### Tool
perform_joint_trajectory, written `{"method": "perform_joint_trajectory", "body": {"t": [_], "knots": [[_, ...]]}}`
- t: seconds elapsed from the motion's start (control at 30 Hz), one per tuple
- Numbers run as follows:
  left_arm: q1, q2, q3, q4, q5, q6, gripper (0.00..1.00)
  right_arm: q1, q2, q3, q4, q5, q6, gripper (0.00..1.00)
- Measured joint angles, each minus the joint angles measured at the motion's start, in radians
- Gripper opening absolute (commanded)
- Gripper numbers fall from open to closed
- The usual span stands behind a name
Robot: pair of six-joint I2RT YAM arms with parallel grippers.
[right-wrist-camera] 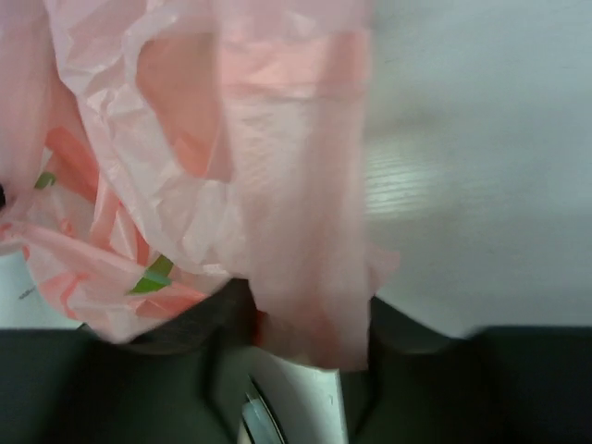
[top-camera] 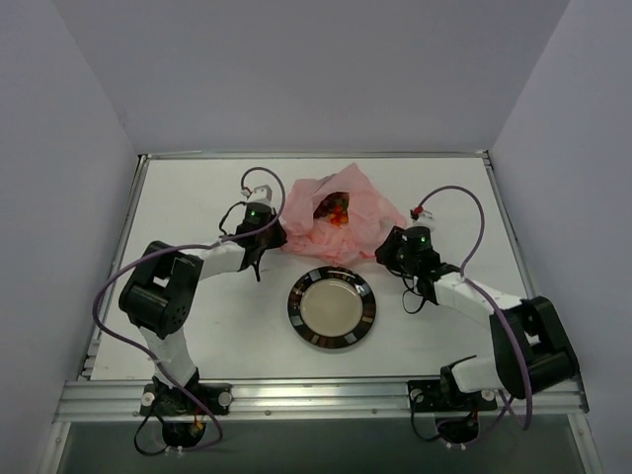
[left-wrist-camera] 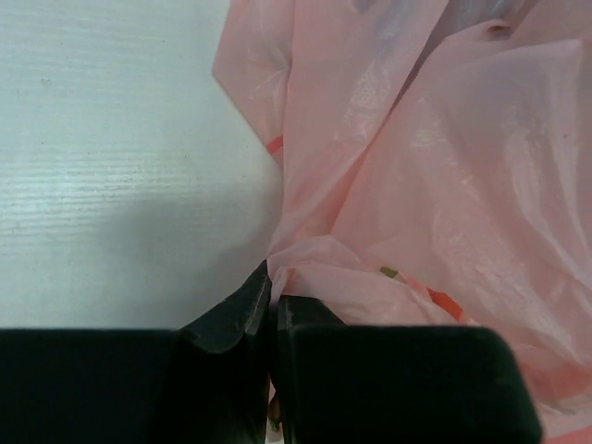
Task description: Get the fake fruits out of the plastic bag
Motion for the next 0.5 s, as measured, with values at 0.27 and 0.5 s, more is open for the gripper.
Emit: {"method": "perform_joint_trajectory", "body": {"t": [0.27,0.5], "knots": [[-0.007,-0.150,-0.117,0.168,-0.005,-0.085,0.02,0.016,-0.256,0.114,-0.172,0.133,-0.060,0.61],[-0.022,-0.137,-0.153,0.301,0.020,-0.114,0.02,0.177,-0.246,0.295,-0.220,0.197,-0.137,0.04]]}}
